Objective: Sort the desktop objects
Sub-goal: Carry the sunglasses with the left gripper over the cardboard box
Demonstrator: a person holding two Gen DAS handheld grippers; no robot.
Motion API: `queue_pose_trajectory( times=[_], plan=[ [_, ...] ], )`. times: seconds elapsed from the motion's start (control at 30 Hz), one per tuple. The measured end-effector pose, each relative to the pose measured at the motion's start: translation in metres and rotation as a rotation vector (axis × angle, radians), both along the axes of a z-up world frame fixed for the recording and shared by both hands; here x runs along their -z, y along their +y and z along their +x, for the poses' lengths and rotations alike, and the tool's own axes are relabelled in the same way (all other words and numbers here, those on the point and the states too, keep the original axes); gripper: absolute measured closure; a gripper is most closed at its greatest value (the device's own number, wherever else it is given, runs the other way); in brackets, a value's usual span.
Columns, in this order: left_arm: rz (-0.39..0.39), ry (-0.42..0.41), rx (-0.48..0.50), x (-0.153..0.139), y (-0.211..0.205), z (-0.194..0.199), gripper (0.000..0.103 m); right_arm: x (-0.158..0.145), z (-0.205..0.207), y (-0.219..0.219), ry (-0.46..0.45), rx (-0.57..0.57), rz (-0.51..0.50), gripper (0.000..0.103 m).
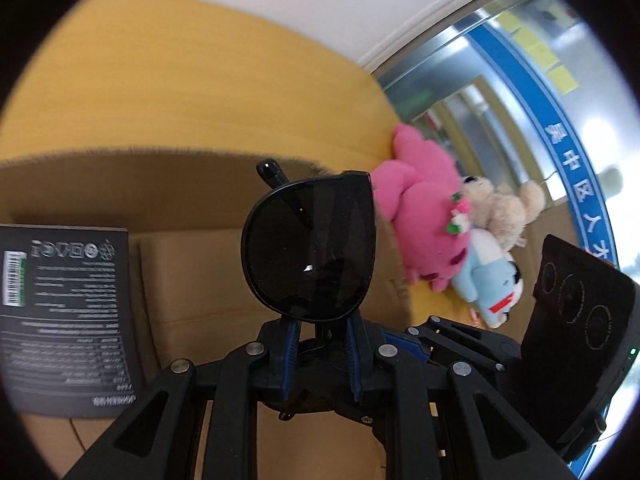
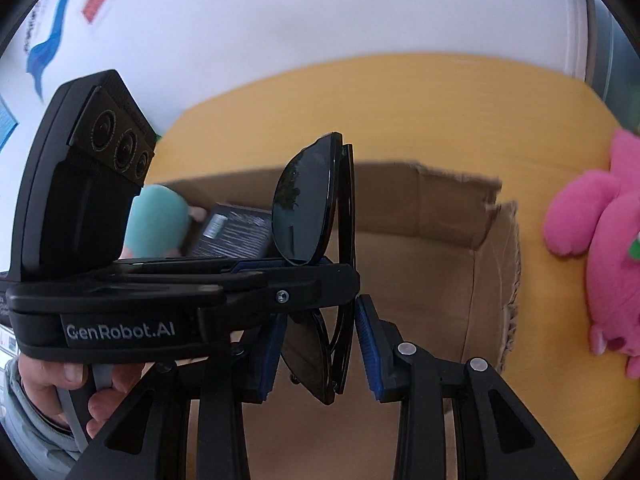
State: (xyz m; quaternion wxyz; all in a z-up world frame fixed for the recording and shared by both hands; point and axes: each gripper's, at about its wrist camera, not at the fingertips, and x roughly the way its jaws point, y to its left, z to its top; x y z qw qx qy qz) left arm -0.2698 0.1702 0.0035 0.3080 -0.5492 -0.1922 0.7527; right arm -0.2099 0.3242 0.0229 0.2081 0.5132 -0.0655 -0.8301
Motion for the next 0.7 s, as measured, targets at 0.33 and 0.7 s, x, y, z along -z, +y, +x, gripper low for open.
queue_pose_trajectory(
  times=[0.33,0.7],
  plan=[
    [-0.117,-0.087,0.023,0.032,0.012,-0.007,0.064,0.051,-0.021,0.0,-0.15,0.067,0.075,0.07],
    [-0.185,0.213,-0.089,-0.062,-0.051,0.051,0.05,0.033,-0.019,0.009,-0.037,0.143,0.072,0.04]
  ],
)
